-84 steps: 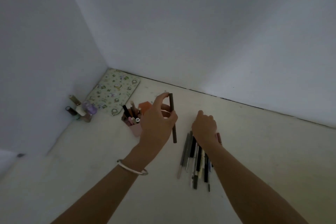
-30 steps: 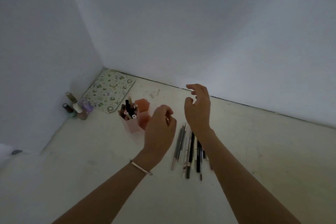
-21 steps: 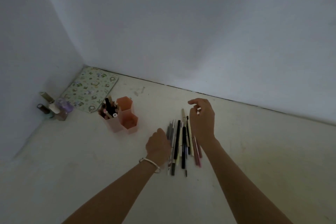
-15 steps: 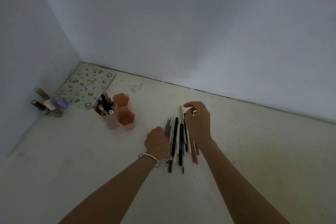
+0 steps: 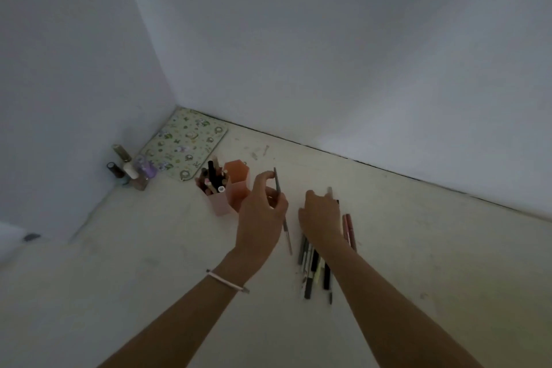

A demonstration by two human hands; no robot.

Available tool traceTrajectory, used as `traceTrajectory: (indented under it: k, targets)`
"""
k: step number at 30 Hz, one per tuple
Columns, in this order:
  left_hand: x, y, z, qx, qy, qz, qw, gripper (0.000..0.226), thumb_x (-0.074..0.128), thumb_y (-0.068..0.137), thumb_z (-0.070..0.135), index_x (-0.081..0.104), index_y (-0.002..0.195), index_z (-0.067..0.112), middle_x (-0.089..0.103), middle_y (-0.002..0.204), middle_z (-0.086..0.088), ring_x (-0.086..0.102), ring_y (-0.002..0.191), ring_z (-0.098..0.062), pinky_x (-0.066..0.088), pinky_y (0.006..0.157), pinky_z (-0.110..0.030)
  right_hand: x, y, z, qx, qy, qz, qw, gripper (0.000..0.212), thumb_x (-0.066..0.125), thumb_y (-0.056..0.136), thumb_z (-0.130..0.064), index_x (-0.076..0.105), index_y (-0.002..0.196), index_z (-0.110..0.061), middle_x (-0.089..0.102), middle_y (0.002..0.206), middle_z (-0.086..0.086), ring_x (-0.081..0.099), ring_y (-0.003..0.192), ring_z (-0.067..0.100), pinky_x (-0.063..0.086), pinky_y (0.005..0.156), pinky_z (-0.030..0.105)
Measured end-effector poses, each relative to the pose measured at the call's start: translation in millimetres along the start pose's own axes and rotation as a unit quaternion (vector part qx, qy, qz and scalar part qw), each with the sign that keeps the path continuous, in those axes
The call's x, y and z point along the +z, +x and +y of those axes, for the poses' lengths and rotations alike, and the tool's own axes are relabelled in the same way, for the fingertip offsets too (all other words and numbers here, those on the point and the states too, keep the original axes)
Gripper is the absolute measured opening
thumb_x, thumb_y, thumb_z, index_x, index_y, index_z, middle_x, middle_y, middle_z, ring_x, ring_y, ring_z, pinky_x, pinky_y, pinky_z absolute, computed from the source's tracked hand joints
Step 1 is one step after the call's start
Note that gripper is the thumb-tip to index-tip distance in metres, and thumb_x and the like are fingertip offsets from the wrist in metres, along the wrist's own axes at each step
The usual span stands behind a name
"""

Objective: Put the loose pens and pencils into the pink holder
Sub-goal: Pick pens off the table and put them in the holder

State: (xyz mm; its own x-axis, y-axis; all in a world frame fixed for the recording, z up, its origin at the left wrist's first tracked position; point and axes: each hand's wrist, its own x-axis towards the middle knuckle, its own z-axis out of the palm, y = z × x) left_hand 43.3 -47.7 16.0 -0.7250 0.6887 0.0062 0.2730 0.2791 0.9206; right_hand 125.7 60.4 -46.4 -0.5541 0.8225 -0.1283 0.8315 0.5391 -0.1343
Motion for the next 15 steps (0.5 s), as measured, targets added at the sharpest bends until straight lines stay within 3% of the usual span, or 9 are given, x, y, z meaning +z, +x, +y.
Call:
traceTrajectory:
  k: [4,8,11,13,15]
  targets:
    - [-13.7,-3.4,3.9,0.039,-0.016,0.002,0.999,0.056,0.061,0.091,0.011,0.040,0.142,0.023,0.052,0.079,0.014,0.057,0.073,0.011,0.047,0.061,-0.002,13.0,3.5,-12.9,-0.004,-0.046,-0.016,0.999,0.013,0.046,0.095,-0.017,0.050,0.107,-0.014,0.067,0.095,0.005,0.059,0.093,0.022,0.046,0.081,0.033]
    - [-37.9,7.3,13.2,0.094,-0.054,0.044,0.993,0.053,0.062,0.091,0.011,0.044,0.137,0.028,0.057,0.087,0.018,0.063,0.071,-0.001,0.054,0.062,-0.013,-8.2,14.5,-18.3,0.044,0.155,0.015,0.987,0.016,0.052,0.089,-0.013,0.052,0.103,-0.007,0.067,0.086,0.008,0.063,0.079,0.024,0.051,0.076,0.036]
    - [-75.3,33.1,17.6,0.119,-0.063,0.149,0.980,0.050,0.062,0.087,0.011,0.046,0.131,0.029,0.063,0.089,0.011,0.067,0.070,-0.006,0.059,0.062,-0.023,-58.6,31.4,-24.1,0.068,0.326,0.125,0.934,0.025,0.057,0.086,-0.012,0.057,0.111,-0.008,0.067,0.085,0.007,0.057,0.069,0.019,0.042,0.062,0.024]
    - [-102.4,49.8,16.6,0.148,-0.054,0.213,0.964,0.051,0.062,0.087,0.009,0.044,0.131,0.029,0.062,0.093,0.013,0.066,0.074,-0.004,0.057,0.063,-0.018,-96.2,39.0,-32.5,0.052,0.413,0.201,0.887,0.027,0.057,0.086,-0.011,0.056,0.113,-0.012,0.065,0.080,-0.001,0.054,0.060,0.011,0.039,0.055,0.016]
    - [-123.4,61.2,11.1,0.174,-0.024,0.251,0.952,0.051,0.061,0.089,0.011,0.042,0.133,0.029,0.061,0.097,0.012,0.066,0.079,-0.004,0.054,0.066,-0.013,-127.5,39.9,-43.6,0.020,0.475,0.265,0.839,0.030,0.056,0.086,-0.010,0.052,0.115,-0.015,0.058,0.072,-0.009,0.048,0.055,0.007,0.040,0.054,0.016]
